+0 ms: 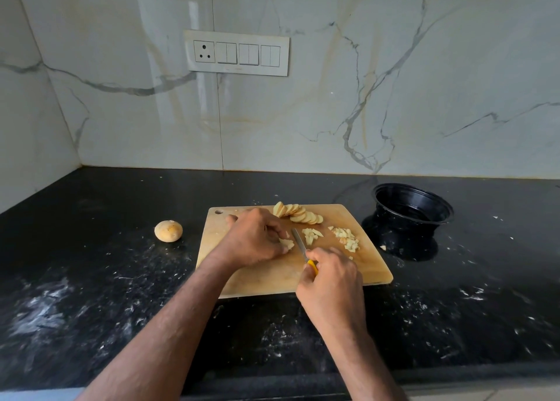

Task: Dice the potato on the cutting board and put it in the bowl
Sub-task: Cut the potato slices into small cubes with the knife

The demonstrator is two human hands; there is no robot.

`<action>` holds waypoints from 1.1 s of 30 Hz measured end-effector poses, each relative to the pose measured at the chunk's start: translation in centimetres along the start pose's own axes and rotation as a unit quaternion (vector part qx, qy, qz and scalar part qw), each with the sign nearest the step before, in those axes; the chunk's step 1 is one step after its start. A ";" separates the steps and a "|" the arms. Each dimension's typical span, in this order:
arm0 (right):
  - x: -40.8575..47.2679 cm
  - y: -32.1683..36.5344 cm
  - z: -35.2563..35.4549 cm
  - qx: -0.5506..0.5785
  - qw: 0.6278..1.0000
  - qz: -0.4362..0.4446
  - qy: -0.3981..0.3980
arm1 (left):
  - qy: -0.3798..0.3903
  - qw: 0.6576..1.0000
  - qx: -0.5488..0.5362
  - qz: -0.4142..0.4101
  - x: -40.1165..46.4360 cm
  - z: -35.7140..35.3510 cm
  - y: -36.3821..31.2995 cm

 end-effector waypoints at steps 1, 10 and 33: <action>0.0 0.0 0.0 -0.003 1.000 0.002 0.001 | 0.001 1.000 -0.004 0.008 0.0 0.0 0.2; -0.1 0.1 0.0 0.001 1.000 0.009 0.006 | 0.006 1.000 -0.022 -0.014 0.3 -0.1 0.4; 0.0 0.1 -0.1 0.000 1.000 0.006 -0.002 | -0.045 0.998 -0.004 0.049 0.6 -1.0 0.7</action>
Point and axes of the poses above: each hand's wrist, its own x-axis towards the middle knuckle, its own z-axis out of the back of the hand, y = z × x, the point moved 5 cm from there along x, towards the middle knuckle, and after that the axes turned 4 degrees about y, right-handed, at the moved point
